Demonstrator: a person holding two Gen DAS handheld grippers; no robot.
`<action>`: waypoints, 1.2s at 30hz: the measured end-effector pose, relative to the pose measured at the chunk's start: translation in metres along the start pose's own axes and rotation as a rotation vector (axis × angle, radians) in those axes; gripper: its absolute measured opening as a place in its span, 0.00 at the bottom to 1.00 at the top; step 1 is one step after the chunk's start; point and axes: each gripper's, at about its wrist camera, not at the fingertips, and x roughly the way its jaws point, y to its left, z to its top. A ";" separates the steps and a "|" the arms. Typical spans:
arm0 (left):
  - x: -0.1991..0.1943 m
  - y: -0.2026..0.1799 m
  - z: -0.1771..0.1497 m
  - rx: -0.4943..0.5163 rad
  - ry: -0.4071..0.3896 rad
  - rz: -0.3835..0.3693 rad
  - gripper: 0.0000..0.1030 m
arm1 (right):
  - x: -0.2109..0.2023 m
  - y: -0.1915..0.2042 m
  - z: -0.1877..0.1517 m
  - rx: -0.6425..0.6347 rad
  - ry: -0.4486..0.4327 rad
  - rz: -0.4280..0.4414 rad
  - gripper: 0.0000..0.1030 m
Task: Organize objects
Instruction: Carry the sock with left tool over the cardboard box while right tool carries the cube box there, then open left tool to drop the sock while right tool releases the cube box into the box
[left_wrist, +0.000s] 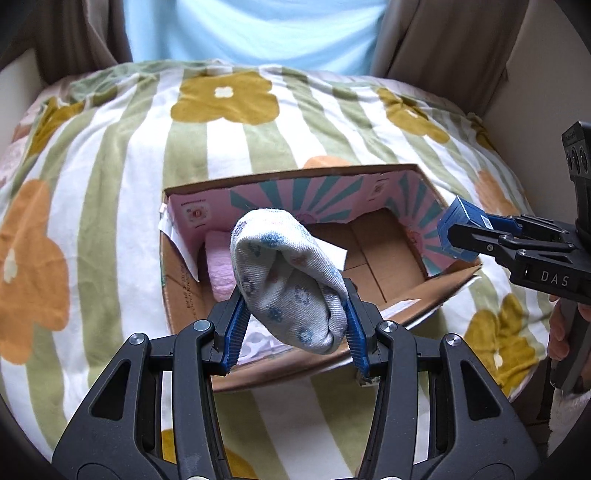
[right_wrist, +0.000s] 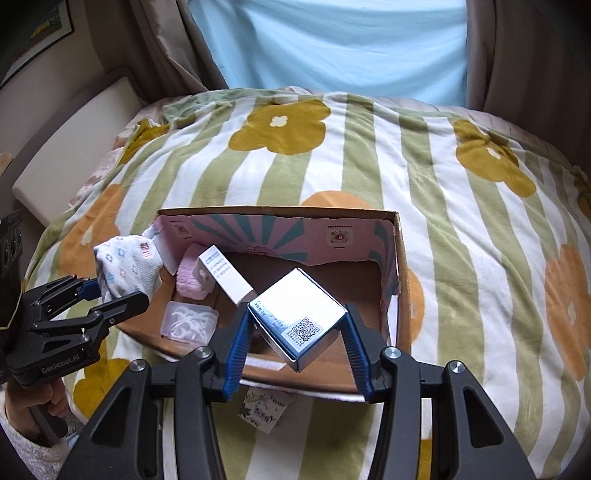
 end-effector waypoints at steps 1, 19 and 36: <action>0.006 0.002 0.000 -0.001 0.009 0.000 0.42 | 0.004 -0.001 0.001 0.002 0.005 0.000 0.43; 0.035 0.006 0.005 -0.014 0.045 0.013 0.98 | 0.045 -0.004 0.018 0.032 0.037 -0.048 0.71; 0.011 -0.021 -0.009 0.067 -0.018 0.019 1.00 | 0.016 -0.010 0.005 0.029 -0.042 -0.090 0.97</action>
